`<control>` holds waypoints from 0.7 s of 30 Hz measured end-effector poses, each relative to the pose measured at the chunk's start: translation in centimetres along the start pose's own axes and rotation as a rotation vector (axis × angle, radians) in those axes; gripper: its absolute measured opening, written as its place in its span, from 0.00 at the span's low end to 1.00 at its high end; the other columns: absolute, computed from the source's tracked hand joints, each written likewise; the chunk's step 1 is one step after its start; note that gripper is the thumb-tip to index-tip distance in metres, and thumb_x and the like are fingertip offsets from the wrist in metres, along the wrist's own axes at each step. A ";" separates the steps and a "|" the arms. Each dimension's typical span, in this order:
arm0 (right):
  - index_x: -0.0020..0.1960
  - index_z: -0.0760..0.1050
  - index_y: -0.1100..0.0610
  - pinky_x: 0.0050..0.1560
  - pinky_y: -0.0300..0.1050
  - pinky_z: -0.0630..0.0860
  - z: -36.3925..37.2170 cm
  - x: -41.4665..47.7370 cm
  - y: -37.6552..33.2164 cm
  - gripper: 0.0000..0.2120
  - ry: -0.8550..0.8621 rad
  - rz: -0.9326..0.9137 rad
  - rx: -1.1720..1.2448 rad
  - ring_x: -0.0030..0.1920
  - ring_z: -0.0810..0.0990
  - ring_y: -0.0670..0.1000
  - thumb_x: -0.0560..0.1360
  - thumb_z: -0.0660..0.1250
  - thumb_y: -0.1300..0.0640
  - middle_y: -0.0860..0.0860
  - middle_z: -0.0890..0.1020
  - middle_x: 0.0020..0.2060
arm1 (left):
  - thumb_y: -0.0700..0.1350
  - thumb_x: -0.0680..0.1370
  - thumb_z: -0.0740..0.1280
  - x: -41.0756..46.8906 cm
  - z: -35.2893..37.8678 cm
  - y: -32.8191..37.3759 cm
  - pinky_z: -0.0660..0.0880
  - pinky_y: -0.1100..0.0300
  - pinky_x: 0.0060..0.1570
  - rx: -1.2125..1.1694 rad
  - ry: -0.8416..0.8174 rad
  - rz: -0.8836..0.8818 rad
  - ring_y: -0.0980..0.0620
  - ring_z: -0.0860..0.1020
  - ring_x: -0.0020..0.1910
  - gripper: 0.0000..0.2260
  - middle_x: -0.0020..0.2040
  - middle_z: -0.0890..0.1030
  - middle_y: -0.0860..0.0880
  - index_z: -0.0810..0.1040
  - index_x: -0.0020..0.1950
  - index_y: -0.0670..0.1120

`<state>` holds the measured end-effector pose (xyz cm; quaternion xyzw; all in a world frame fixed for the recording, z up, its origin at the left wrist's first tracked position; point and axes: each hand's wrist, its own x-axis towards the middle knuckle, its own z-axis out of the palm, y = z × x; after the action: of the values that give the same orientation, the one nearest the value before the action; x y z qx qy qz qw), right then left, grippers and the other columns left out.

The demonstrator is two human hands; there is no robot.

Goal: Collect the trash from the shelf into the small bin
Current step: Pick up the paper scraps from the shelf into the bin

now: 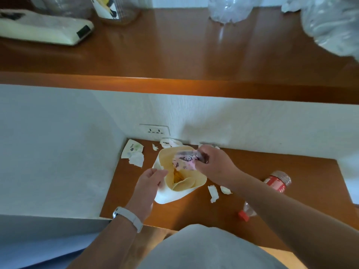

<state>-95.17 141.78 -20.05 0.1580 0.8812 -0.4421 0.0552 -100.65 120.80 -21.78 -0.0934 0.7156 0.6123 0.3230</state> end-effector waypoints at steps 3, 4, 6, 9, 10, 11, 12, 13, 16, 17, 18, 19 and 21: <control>0.47 0.74 0.58 0.31 0.36 0.71 1.2 -0.4 -1.3 0.06 -0.140 -0.074 -0.131 0.34 0.73 0.46 0.78 0.64 0.55 0.52 0.80 0.42 | 0.48 0.78 0.69 -0.3 -0.1 0.3 0.76 0.53 0.52 -0.005 -0.011 -0.004 0.43 0.79 0.49 0.12 0.49 0.82 0.35 0.77 0.50 0.39; 0.48 0.75 0.56 0.34 0.38 0.73 1.5 -0.5 -1.6 0.06 -0.169 -0.102 -0.147 0.36 0.74 0.47 0.78 0.64 0.53 0.50 0.79 0.42 | 0.50 0.76 0.70 -0.5 -0.2 0.5 0.75 0.52 0.52 -0.006 -0.013 -0.003 0.43 0.79 0.49 0.15 0.51 0.81 0.34 0.77 0.51 0.38; 0.50 0.76 0.53 0.42 0.42 0.77 1.9 -0.8 -2.1 0.08 -0.188 -0.160 -0.173 0.42 0.78 0.48 0.78 0.64 0.49 0.47 0.78 0.44 | 0.54 0.71 0.72 -0.6 -0.3 0.4 0.75 0.52 0.51 -0.003 -0.014 -0.001 0.43 0.78 0.48 0.19 0.49 0.79 0.33 0.78 0.51 0.39; 0.55 0.76 0.53 0.49 0.45 0.78 1.8 -0.7 -1.7 0.10 -0.184 -0.173 -0.195 0.48 0.78 0.48 0.78 0.64 0.48 0.46 0.78 0.48 | 0.49 0.77 0.70 -0.3 -0.6 0.0 0.76 0.57 0.48 -0.009 -0.014 -0.009 0.44 0.78 0.48 0.10 0.45 0.80 0.41 0.77 0.46 0.43; 0.56 0.76 0.53 0.50 0.44 0.78 1.5 -0.6 -1.3 0.10 -0.175 -0.160 -0.192 0.49 0.78 0.47 0.78 0.64 0.49 0.46 0.78 0.49 | 0.47 0.79 0.68 -0.2 -0.7 -0.1 0.76 0.57 0.47 -0.015 -0.010 -0.020 0.44 0.79 0.50 0.08 0.45 0.81 0.42 0.77 0.46 0.44; 0.56 0.76 0.53 0.50 0.43 0.77 1.2 -0.4 -0.7 0.10 -0.154 -0.142 -0.183 0.49 0.77 0.46 0.78 0.63 0.49 0.45 0.78 0.50 | 0.46 0.79 0.68 -0.1 -0.8 -0.3 0.76 0.58 0.46 -0.019 -0.003 -0.026 0.44 0.80 0.50 0.07 0.46 0.81 0.43 0.77 0.46 0.44; 0.55 0.77 0.53 0.50 0.43 0.77 1.0 -0.1 0.0 0.10 -0.116 -0.116 -0.160 0.49 0.78 0.45 0.78 0.63 0.50 0.46 0.79 0.49 | 0.46 0.79 0.68 -0.1 -0.9 -0.4 0.76 0.58 0.46 -0.024 0.004 -0.026 0.45 0.80 0.50 0.06 0.46 0.82 0.43 0.77 0.45 0.44; 0.54 0.77 0.53 0.50 0.43 0.78 0.8 0.2 0.9 0.09 -0.065 -0.082 -0.128 0.48 0.78 0.45 0.77 0.63 0.50 0.46 0.79 0.48 | 0.45 0.79 0.68 0.0 -1.1 -0.5 0.76 0.58 0.45 -0.026 0.014 -0.025 0.45 0.81 0.50 0.06 0.45 0.82 0.43 0.77 0.45 0.44; 0.57 0.77 0.51 0.49 0.42 0.78 0.4 1.3 4.9 0.10 0.045 0.038 -0.153 0.47 0.78 0.44 0.77 0.64 0.51 0.44 0.79 0.48 | 0.45 0.80 0.67 0.2 -1.4 -0.7 0.76 0.58 0.44 -0.021 0.040 -0.026 0.44 0.81 0.50 0.06 0.47 0.82 0.42 0.77 0.47 0.44; 0.59 0.76 0.51 0.50 0.43 0.78 0.4 1.7 6.4 0.11 0.034 0.086 -0.201 0.47 0.78 0.45 0.78 0.64 0.51 0.44 0.78 0.49 | 0.45 0.80 0.67 0.2 -1.4 -0.8 0.75 0.59 0.44 -0.021 0.045 -0.023 0.45 0.81 0.50 0.06 0.46 0.82 0.42 0.77 0.48 0.43; 0.60 0.76 0.51 0.50 0.44 0.78 0.5 2.0 7.8 0.12 0.005 0.125 -0.258 0.48 0.78 0.46 0.77 0.64 0.51 0.45 0.78 0.51 | 0.45 0.80 0.66 0.2 -1.3 -0.8 0.75 0.59 0.44 -0.018 0.048 -0.018 0.46 0.80 0.49 0.06 0.46 0.81 0.43 0.77 0.48 0.43; 0.60 0.76 0.52 0.50 0.44 0.78 0.7 2.3 9.3 0.12 -0.030 0.154 -0.317 0.48 0.77 0.46 0.77 0.64 0.52 0.46 0.78 0.52 | 0.45 0.81 0.66 0.2 -1.3 -0.8 0.74 0.59 0.44 -0.010 0.052 -0.014 0.47 0.79 0.48 0.06 0.45 0.81 0.43 0.77 0.48 0.43; 0.61 0.75 0.52 0.52 0.46 0.78 1.2 2.7 11.6 0.13 -0.095 0.195 -0.408 0.50 0.77 0.48 0.77 0.64 0.52 0.47 0.77 0.54 | 0.45 0.81 0.66 0.1 -1.2 -0.6 0.73 0.60 0.44 0.003 0.059 -0.011 0.48 0.78 0.47 0.07 0.43 0.80 0.44 0.77 0.46 0.43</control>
<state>-93.93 147.94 -30.21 0.2067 0.9294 -0.2543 0.1700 -100.81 119.59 -22.26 -0.1149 0.7252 0.6064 0.3051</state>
